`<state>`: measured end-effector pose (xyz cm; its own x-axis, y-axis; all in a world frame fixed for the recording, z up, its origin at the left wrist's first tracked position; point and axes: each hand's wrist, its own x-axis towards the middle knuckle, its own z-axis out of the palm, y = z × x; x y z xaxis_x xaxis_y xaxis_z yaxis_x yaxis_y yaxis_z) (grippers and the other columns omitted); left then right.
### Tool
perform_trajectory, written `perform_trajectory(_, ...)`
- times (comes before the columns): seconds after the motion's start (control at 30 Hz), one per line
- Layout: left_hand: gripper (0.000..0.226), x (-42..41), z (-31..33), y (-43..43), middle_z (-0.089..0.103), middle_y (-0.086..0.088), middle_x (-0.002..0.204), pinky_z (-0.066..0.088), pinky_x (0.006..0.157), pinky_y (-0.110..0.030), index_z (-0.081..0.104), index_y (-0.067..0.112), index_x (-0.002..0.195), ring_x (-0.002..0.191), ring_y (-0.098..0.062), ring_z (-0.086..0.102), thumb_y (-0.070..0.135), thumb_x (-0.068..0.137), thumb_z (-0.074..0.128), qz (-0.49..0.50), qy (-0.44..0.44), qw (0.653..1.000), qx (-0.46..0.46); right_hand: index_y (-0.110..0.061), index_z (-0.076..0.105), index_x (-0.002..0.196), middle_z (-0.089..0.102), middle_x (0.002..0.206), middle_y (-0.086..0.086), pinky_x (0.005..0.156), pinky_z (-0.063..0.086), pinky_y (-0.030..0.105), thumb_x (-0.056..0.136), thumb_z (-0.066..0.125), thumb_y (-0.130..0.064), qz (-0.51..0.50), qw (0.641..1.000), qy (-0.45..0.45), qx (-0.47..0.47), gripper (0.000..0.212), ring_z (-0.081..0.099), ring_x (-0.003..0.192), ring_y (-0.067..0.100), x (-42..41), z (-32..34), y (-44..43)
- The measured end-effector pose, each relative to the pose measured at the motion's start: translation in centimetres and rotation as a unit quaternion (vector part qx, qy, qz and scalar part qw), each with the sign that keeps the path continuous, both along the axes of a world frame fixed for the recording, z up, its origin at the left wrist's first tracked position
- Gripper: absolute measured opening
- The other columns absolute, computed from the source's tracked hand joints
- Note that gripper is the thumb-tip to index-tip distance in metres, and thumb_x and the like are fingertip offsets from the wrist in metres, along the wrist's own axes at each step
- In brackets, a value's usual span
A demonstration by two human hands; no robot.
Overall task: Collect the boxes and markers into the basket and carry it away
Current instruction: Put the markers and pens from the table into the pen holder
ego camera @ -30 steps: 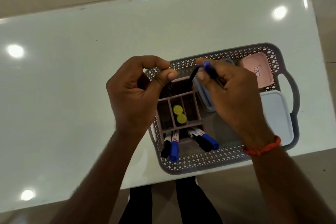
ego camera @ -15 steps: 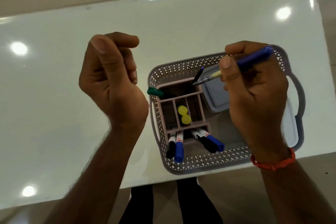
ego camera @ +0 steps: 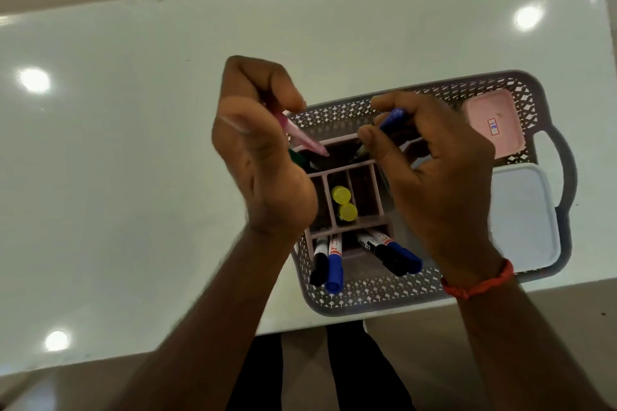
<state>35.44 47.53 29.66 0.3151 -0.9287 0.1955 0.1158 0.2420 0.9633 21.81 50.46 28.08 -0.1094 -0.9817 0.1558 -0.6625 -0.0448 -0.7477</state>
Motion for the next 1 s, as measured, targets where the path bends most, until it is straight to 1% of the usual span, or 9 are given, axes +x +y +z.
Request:
perform_trajectory(0.1, 0.063, -0.1, -0.9, 0.3, 0.046, -0.01, 0.081, 0.037, 0.058, -0.035, 0.049, 0.018, 0.087, 0.065, -0.021, 0.043, 0.077, 0.088, 0.027, -0.075, -0.061, 0.995, 0.029, -0.006, 0.067, 0.116, 0.061, 0.104, -0.008, 0.081, 0.05, 0.01, 0.093, 0.068, -0.021, 0.0, 1.0, 0.005, -0.004, 0.027, 0.062, 0.094, 0.006, 0.1, -0.4, 0.2)
perform_trajectory(0.23, 0.066, 0.6, -1.7, 0.2, 0.053, -0.013, 0.088, 0.047, 0.065, -0.053, 0.056, 0.019, 0.091, 0.08, -0.033, 0.058, 0.075, 0.09, 0.022, -0.132, -0.164, 0.976, 0.052, -0.002, 0.067, 0.118, 0.068, 0.11, 0.002, 0.086, 0.053, 0.012, 0.094, 0.067, -0.012, 0.002, 1.0, 0.003, -0.014, 0.026, 0.067, 0.1, 0.011, -0.4, -0.6, 0.7)
perform_trajectory(0.33, 0.084, 1.3, -1.1, -0.2, 0.064, -0.005, 0.098, 0.051, 0.077, -0.043, 0.062, 0.006, 0.106, 0.094, -0.02, 0.063, 0.074, 0.091, 0.014, -0.208, -0.288, 0.932, 0.068, -0.001, 0.066, 0.118, 0.069, 0.109, 0.001, 0.084, 0.054, 0.012, 0.094, 0.067, -0.008, 0.007, 1.0, -0.013, -0.023, 0.025, 0.069, 0.096, 0.009, -0.5, -0.5, 0.8)
perform_trajectory(0.43, 0.091, 2.7, -0.9, 0.1, 0.063, -0.001, 0.126, 0.044, 0.104, -0.049, 0.061, 0.01, 0.125, 0.133, -0.021, 0.051, 0.076, 0.09, 0.009, -0.272, -0.401, 0.873, 0.06, 0.0, 0.067, 0.116, 0.066, 0.108, -0.004, 0.087, 0.051, 0.01, 0.094, 0.065, -0.003, 0.031, 0.998, 0.012, -0.046, 0.022, 0.066, 0.097, 0.004, -0.9, -0.5, 1.1)
perform_trajectory(0.5, 0.088, 3.8, -0.6, 0.6, 0.06, 0.005, 0.132, 0.038, 0.111, -0.051, 0.061, 0.012, 0.126, 0.142, -0.019, 0.041, 0.075, 0.092, 0.011, -0.239, -0.41, 0.879, 0.047, -0.001, 0.068, 0.113, 0.066, 0.106, -0.004, 0.087, 0.049, 0.008, 0.094, 0.065, -0.004, 0.029, 0.998, 0.022, -0.058, 0.02, 0.064, 0.097, 0.004, -1.5, -0.7, 1.5)
perform_trajectory(0.63, 0.066, 5.9, -0.8, 2.5, 0.059, 0.028, 0.102, 0.044, 0.083, -0.02, 0.063, 0.019, 0.122, 0.1, -0.002, 0.06, 0.069, 0.097, 0.027, -0.14, -0.354, 0.917, 0.122, -0.006, 0.059, 0.124, 0.065, 0.109, -0.008, 0.077, 0.053, 0.012, 0.095, 0.065, -0.008, -0.039, 0.996, -0.024, -0.075, 0.029, 0.067, 0.092, 0.005, -3.0, -0.9, 2.4)
perform_trajectory(0.73, 0.049, 7.0, -2.1, 4.2, 0.063, 0.021, 0.117, 0.045, 0.084, -0.012, 0.059, 0.026, 0.125, 0.111, 0.001, 0.06, 0.061, 0.094, 0.047, -0.098, -0.325, 0.913, 0.225, -0.003, 0.054, 0.127, 0.065, 0.116, 0.004, 0.079, 0.053, 0.019, 0.095, 0.066, -0.01, -0.145, 0.977, -0.13, -0.083, 0.034, 0.066, 0.099, 0.01, -5.0, -1.3, 2.9)
perform_trajectory(0.83, 0.054, 8.0, -3.4, 5.7, 0.061, 0.021, 0.123, 0.045, 0.07, -0.006, 0.05, 0.036, 0.129, 0.103, 0.013, 0.059, 0.069, 0.086, 0.054, -0.142, -0.333, 0.869, 0.337, -0.003, 0.057, 0.125, 0.063, 0.122, 0.01, 0.085, 0.052, 0.022, 0.093, 0.069, -0.025, -0.249, 0.959, -0.127, -0.04, 0.041, 0.063, 0.109, 0.014, -8.4, -2.1, 3.7)
perform_trajectory(1.0, 0.058, 7.9, -5.1, 7.7, 0.061, 0.02, 0.095, 0.045, 0.06, -0.021, 0.056, 0.034, 0.119, 0.073, 0.0, 0.062, 0.076, 0.081, 0.042, -0.216, -0.455, 0.78, 0.371, -0.029, 0.054, 0.133, 0.05, 0.141, -0.008, 0.104, 0.046, 0.04, 0.076, 0.055, -0.081, -0.4, 0.911, -0.032, 0.093, 0.076, 0.051, 0.125, 0.013, -14.4, -3.6, 5.9)
